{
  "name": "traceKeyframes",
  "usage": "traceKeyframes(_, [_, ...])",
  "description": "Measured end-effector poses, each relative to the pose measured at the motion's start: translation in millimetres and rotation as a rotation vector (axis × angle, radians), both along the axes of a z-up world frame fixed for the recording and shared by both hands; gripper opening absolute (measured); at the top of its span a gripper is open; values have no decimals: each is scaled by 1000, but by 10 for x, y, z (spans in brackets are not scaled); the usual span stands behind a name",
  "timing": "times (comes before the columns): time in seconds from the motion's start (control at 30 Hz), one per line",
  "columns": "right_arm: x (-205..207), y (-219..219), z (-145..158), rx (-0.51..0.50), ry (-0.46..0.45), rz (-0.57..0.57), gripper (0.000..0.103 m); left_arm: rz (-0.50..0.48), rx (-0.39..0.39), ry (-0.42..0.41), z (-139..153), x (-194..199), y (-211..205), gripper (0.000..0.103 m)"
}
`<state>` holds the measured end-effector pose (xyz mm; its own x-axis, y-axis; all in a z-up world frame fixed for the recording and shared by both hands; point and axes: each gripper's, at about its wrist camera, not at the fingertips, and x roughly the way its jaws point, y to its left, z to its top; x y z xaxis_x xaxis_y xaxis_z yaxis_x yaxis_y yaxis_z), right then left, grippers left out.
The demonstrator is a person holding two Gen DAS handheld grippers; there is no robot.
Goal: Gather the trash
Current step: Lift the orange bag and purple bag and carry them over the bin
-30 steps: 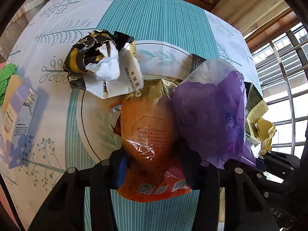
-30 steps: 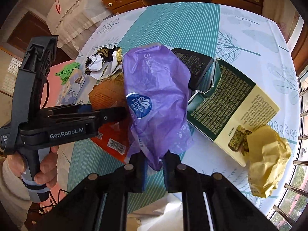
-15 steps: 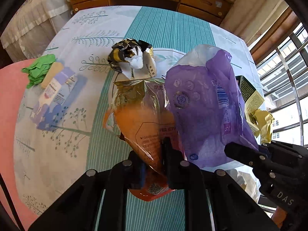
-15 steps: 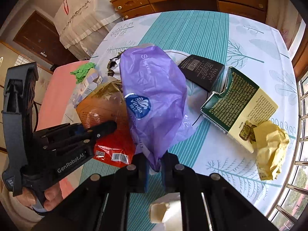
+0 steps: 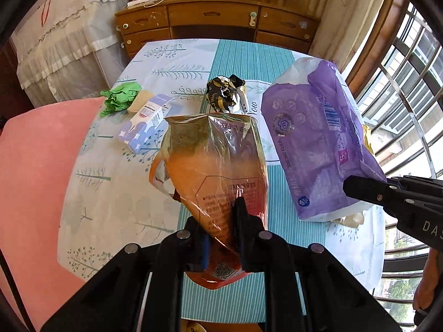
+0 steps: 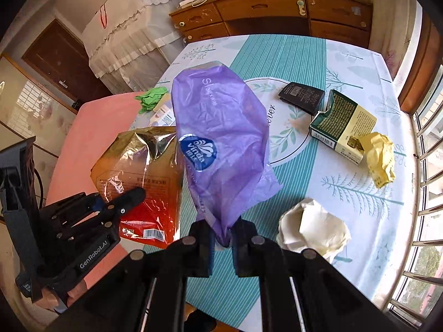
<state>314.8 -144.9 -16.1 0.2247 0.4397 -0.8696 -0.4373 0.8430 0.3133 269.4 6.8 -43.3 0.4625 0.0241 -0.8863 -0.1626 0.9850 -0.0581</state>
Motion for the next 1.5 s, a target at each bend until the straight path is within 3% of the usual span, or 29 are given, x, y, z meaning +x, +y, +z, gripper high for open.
traceKeyframes(0.4, [-1710, 279, 136, 5, -55, -210, 9, -114, 42, -92, 184, -1689, 392, 13])
traceKeyframes(0.63, [-2565, 479, -97, -63, -14, -252, 9, -167, 15, -51, -118, -2459, 589, 13])
traceKeyframes(0.9, [-3138, 475, -461, -171, 76, -245, 9, -203, -37, 27, -539, -2882, 494, 13])
traceKeyframes(1.17, [-3371, 439, -1190, -228, 195, -220, 9, -125, -118, 142, -1263, -3008, 513, 13])
traceKeyframes(1.5, [-3111, 274, -2771, -273, 329, -231, 9, 20, -189, 294, -2693, -2823, 566, 13])
